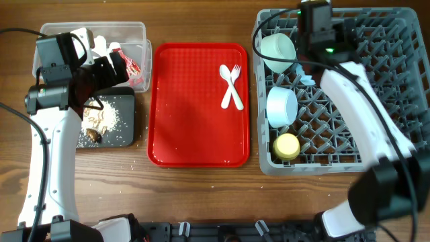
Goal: Sort waste into correct bins and load items into the dishwasher rack
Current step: 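Grasp the light-blue plate edge with the right gripper and stand it in the rack, then pick the white spoon with the right gripper and insert it in the rack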
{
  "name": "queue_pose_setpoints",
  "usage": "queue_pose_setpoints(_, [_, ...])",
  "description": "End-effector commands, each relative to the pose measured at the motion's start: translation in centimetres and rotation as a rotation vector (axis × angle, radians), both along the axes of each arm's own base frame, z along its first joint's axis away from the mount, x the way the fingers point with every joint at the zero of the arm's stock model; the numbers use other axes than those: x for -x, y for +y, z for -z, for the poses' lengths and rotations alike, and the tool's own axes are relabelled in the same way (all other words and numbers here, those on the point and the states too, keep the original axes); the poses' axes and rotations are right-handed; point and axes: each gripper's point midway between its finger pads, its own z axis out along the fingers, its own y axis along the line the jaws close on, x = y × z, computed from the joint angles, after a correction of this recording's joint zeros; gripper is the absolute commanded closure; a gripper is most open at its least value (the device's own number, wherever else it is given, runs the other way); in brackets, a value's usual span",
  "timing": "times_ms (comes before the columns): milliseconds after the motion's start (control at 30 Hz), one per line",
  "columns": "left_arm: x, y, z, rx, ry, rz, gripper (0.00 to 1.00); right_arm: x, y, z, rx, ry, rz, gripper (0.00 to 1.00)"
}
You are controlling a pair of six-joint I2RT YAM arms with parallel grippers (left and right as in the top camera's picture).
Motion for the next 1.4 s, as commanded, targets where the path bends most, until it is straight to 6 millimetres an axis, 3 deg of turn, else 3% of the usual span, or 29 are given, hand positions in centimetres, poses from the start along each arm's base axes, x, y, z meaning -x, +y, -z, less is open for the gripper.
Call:
queue_pose_setpoints(0, [-0.1,0.0,-0.2,-0.007,-0.006,0.017,0.00,2.4,9.9,-5.7,-0.491,-0.069,-0.407,0.00])
queue_pose_setpoints(67, [-0.1,0.0,-0.2,-0.007,-0.006,0.017,0.00,3.4,13.8,-6.0,-0.742,-0.021,-0.505,0.00])
queue_pose_setpoints(167, [-0.1,0.0,-0.2,-0.007,-0.006,0.017,0.00,2.4,16.1,-2.8,-0.857,0.071,-0.461,0.00])
queue_pose_setpoints(300, [-0.1,0.0,-0.2,-0.007,-0.006,0.017,0.00,2.4,19.6,2.6,-0.835,0.204,-0.427,0.01])
queue_pose_setpoints(433, [-0.1,0.0,-0.2,-0.007,-0.006,0.017,0.00,3.1,22.9,8.1,-0.694,0.279,-0.364,0.03])
queue_pose_setpoints(567, [-0.1,0.0,-0.2,-0.007,-0.006,0.017,0.01,4.4,24.5,13.6,-0.544,0.368,-0.327,0.04])
queue_pose_setpoints(700, [-0.1,0.0,-0.2,-0.007,-0.006,0.017,0.00,4.7,24.1,17.9,-0.493,0.446,-0.288,0.11])
queue_pose_setpoints(800, [-0.1,0.0,-0.2,-0.007,-0.006,0.017,0.00,4.5,22.4,20.8,-0.397,0.472,-0.222,0.12])
queue_pose_setpoints(1033, [-0.1,0.0,-0.2,-0.007,-0.006,0.017,0.00,4.2,21.1,24.9,-0.329,0.503,-0.171,0.23])
queue_pose_setpoints(1100, [-0.1,0.0,-0.2,-0.007,-0.006,0.017,0.00,4.1,20.5,26.0,-0.324,0.518,-0.155,0.36])
queue_pose_setpoints(1300, [-0.1,0.0,-0.2,-0.007,-0.006,0.017,0.00,4.5,20.2,26.8,-0.314,0.543,-0.147,0.91])
queue_pose_setpoints(1367, [-0.1,0.0,-0.2,-0.007,-0.006,0.017,0.00,5.1,20.8,27.0,-0.326,0.580,-0.187,0.96])
